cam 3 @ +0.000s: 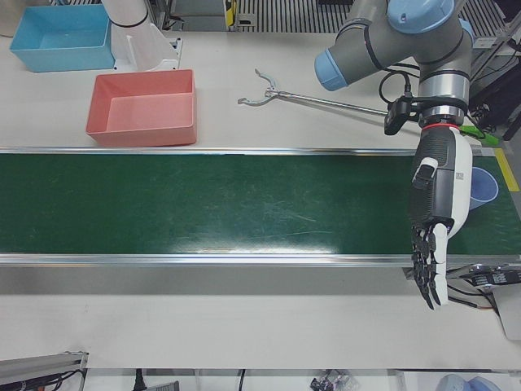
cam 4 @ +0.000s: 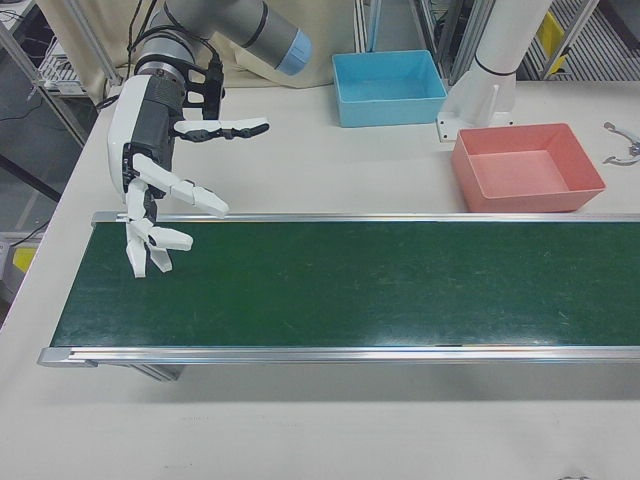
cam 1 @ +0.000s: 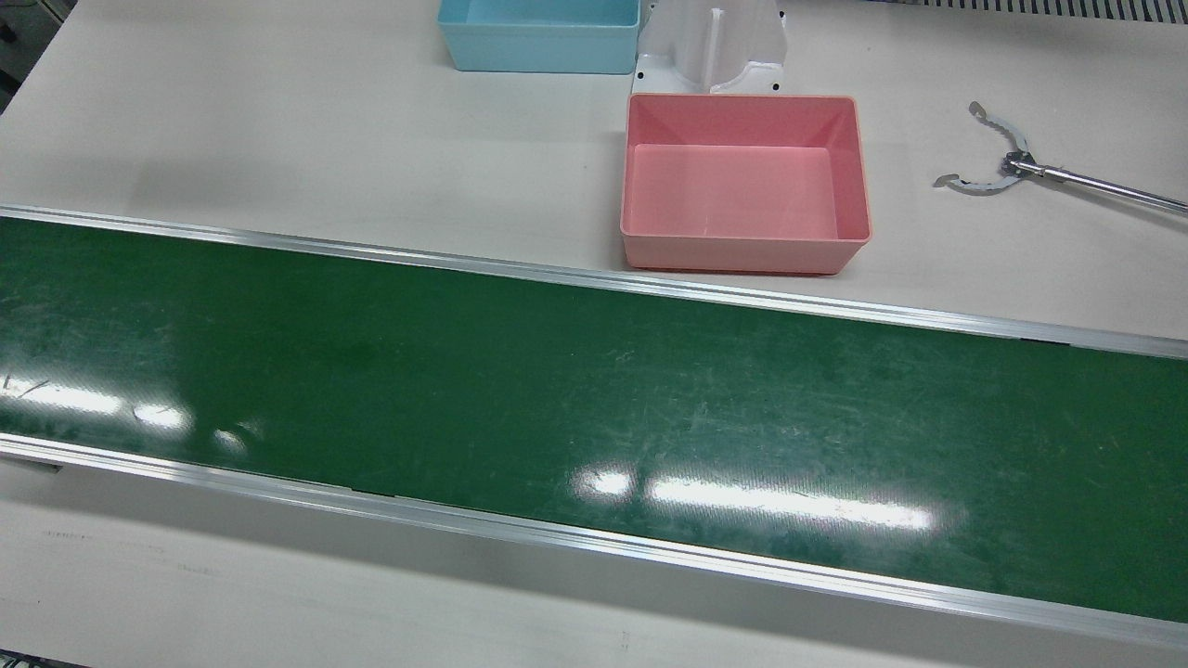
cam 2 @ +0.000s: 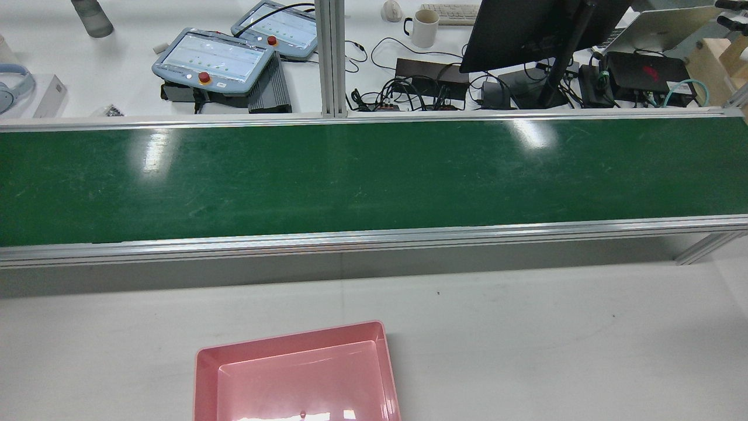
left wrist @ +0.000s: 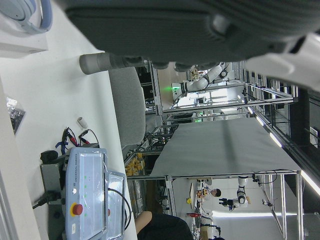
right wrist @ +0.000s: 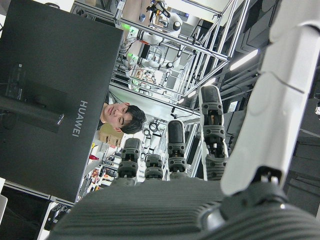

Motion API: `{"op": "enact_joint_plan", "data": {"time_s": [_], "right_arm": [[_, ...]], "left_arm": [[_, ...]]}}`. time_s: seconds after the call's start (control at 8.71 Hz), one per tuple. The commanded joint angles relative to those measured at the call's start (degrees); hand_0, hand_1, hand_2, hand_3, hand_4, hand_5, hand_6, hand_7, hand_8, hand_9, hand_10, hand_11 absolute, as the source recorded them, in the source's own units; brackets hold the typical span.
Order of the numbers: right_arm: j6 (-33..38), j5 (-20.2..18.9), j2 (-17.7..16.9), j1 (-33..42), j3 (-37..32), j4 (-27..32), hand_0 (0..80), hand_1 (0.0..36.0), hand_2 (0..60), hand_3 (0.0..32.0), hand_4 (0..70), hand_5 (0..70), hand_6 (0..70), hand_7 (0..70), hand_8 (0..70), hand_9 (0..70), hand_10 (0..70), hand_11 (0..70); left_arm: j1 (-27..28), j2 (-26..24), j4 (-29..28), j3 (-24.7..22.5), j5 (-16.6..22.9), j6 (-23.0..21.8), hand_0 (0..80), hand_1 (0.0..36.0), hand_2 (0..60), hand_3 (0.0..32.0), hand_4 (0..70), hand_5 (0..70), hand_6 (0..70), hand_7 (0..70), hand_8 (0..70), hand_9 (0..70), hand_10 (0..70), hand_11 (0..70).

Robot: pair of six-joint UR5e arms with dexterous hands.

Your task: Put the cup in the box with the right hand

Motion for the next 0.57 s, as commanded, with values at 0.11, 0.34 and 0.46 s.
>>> {"op": "enact_joint_plan", "data": {"time_s": [0.11,0.34,0.46], "right_arm": [[0.0,0.0,0.1,0.1,0.0,0.0,55.5,11.9,0.0,0.0,33.7,5.9,10.6,41.1,3.5,12.2,11.0,17.7],[0.0,0.0,0.1,0.1,0.0,0.0,55.5,11.9,0.0,0.0,33.6,5.9,10.5,40.5,3.5,12.0,10.8,17.5],[-0.1,0.0,0.0,0.1,0.0,0.0,55.5,12.0,0.0,0.0,33.7,5.9,10.6,41.0,3.6,12.2,10.9,17.5]], "left_arm": [[0.0,0.0,0.0,0.0,0.0,0.1,0.0,0.0,0.0,0.0,0.0,0.0,0.0,0.0,0.0,0.0,0.0,0.0],[0.0,0.0,0.0,0.0,0.0,0.1,0.0,0.0,0.0,0.0,0.0,0.0,0.0,0.0,0.0,0.0,0.0,0.0],[0.0,0.0,0.0,0.0,0.0,0.1,0.0,0.0,0.0,0.0,0.0,0.0,0.0,0.0,0.0,0.0,0.0,0.0]]}}
